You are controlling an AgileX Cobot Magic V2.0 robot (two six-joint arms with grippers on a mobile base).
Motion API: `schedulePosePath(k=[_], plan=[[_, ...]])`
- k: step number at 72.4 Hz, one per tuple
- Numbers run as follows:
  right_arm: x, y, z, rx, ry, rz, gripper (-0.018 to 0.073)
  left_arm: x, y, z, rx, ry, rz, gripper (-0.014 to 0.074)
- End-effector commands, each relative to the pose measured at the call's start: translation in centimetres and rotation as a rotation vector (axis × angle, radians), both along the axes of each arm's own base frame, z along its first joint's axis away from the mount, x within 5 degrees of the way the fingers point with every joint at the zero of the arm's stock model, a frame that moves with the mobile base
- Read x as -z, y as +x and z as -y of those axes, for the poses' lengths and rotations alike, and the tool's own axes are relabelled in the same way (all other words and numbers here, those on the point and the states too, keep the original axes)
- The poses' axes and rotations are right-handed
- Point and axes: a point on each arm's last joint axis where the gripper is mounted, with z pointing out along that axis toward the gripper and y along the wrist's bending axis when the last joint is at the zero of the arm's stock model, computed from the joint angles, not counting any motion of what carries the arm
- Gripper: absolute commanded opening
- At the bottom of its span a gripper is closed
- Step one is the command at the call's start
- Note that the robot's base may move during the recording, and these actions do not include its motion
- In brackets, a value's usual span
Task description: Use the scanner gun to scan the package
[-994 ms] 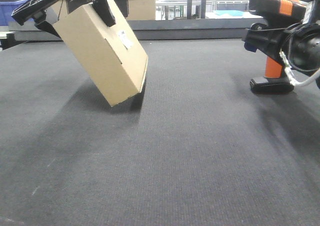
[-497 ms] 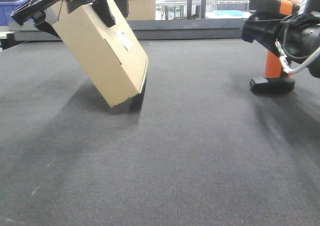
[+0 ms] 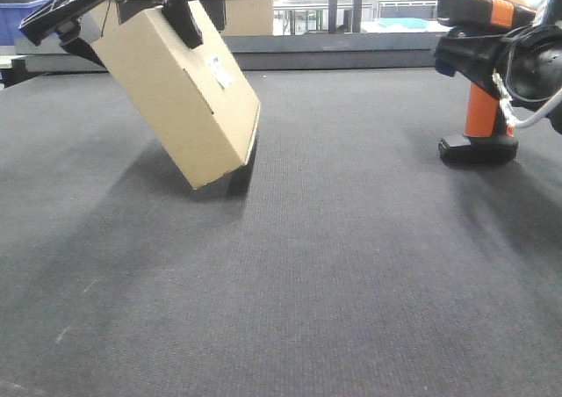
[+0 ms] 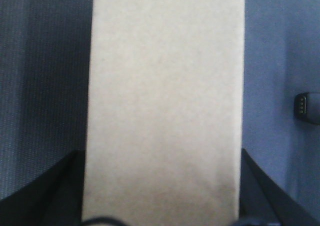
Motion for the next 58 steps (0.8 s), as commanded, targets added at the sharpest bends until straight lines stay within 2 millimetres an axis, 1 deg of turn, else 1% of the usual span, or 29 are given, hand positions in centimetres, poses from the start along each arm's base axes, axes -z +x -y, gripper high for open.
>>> schedulePosePath(k=[1, 5, 6, 7, 11, 14, 15, 19, 20, 27, 31, 35, 42, 49, 52, 58], plan=[[-0.4, 0.1, 0.2, 0.006, -0.015, 0.019, 0.0369, -0.5, -0.1, 0.2, -0.003, -0.015, 0.016, -0.0111], [-0.3, 0.1, 0.2, 0.004, -0.012, 0.01, 0.0243, -0.5, -0.1, 0.2, -0.003, -0.015, 0.016, -0.0111], [-0.2, 0.1, 0.2, 0.003, -0.011, 0.006, 0.0226, -0.5, -0.1, 0.2, -0.003, -0.015, 0.016, -0.0111], [-0.2, 0.1, 0.2, 0.002, -0.01, 0.003, 0.0175, -0.5, -0.1, 0.2, -0.003, -0.015, 0.016, -0.0111], [-0.1, 0.1, 0.1, -0.001, -0.007, -0.008, 0.0074, -0.5, -0.1, 0.2, -0.003, -0.015, 0.016, -0.0111], [-0.1, 0.1, 0.1, -0.005, -0.006, -0.013, -0.0024, -0.5, -0.1, 0.2, -0.003, -0.015, 0.016, -0.0111], [-0.1, 0.1, 0.1, -0.005, -0.006, -0.013, -0.004, -0.5, -0.1, 0.2, -0.003, -0.015, 0.016, -0.0111], [-0.2, 0.1, 0.0, -0.007, -0.007, -0.01, -0.0157, -0.5, -0.1, 0.2, -0.003, -0.015, 0.016, -0.0111], [-0.1, 0.1, 0.0, -0.007, -0.006, -0.012, -0.017, -0.5, -0.1, 0.2, -0.003, -0.015, 0.016, -0.0111], [-0.9, 0.0, 0.0, -0.009, -0.006, 0.007, -0.0168, -0.5, -0.1, 0.2, -0.003, -0.015, 0.016, -0.0111], [-1.5, -0.1, 0.1, -0.011, -0.034, 0.014, -0.0168, -0.5, -0.1, 0.2, -0.004, -0.018, 0.016, -0.0111], [-2.3, -0.2, 0.0, -0.019, -0.108, 0.014, -0.0168, -0.5, -0.1, 0.2, -0.004, -0.02, 0.015, -0.0111], [-4.1, -0.7, -0.1, -0.035, -0.291, -0.015, -0.0168, -0.5, -0.1, 0.3, -0.005, -0.028, 0.013, -0.0111], [-5.2, -1.0, -0.1, -0.048, -0.435, -0.043, -0.0168, -0.6, -0.1, 0.3, -0.007, -0.038, 0.012, -0.0111], [-5.3, -1.1, -0.1, -0.054, -0.506, -0.063, -0.0168, -0.6, -0.1, 0.3, -0.007, -0.038, 0.012, -0.0111], [-5.3, -1.2, -0.1, -0.061, -0.587, -0.095, -0.0168, -0.6, -0.1, 0.3, -0.007, -0.038, 0.012, -0.0111]])
